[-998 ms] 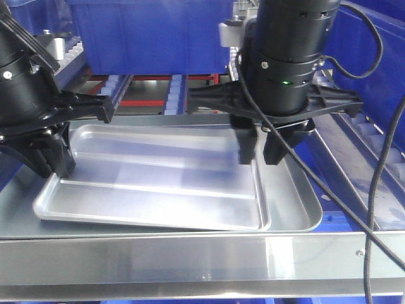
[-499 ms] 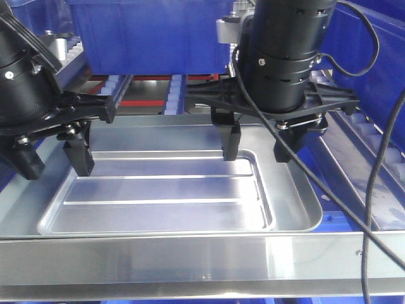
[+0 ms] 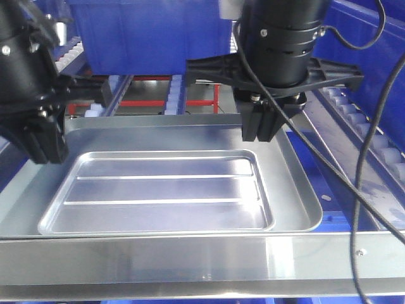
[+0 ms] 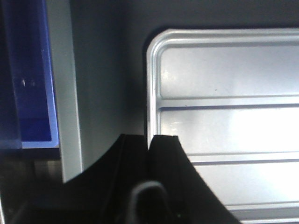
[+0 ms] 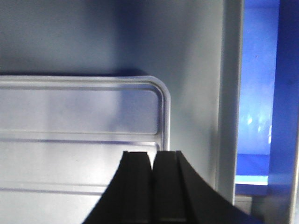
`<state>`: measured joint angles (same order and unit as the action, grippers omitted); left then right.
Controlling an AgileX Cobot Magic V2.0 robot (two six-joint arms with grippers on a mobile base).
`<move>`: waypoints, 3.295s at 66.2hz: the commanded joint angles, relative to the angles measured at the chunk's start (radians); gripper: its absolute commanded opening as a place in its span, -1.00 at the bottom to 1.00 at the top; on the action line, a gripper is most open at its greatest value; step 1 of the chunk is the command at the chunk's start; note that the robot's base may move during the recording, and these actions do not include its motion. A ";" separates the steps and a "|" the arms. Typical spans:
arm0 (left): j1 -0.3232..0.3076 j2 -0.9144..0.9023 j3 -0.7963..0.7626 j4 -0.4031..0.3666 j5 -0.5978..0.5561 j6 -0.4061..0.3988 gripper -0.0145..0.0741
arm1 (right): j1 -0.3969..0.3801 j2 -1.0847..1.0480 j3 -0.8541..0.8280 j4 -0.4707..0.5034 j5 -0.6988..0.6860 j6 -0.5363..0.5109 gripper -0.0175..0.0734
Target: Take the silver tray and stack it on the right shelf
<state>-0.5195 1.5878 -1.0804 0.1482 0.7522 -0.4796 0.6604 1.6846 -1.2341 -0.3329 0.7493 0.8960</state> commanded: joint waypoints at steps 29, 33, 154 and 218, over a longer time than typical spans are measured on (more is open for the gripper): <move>-0.076 -0.470 0.191 0.020 -0.369 -0.001 -0.88 | 0.083 -0.378 0.125 -0.033 -0.282 -0.370 -0.49; -0.095 -0.538 0.248 0.040 -0.418 -0.001 -0.88 | 0.091 -0.449 0.190 -0.040 -0.348 -0.370 -0.49; -0.122 -1.327 0.682 0.195 -0.699 -0.001 -0.88 | -0.551 -1.712 1.200 0.205 -0.772 -0.596 -0.49; -0.122 -1.327 0.682 0.195 -0.701 -0.001 -0.88 | -0.616 -1.713 1.264 0.239 -0.853 -0.753 -0.49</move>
<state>-0.6336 0.2544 -0.3712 0.3391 0.1398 -0.4796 0.0526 -0.0109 0.0304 -0.0941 -0.0266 0.1556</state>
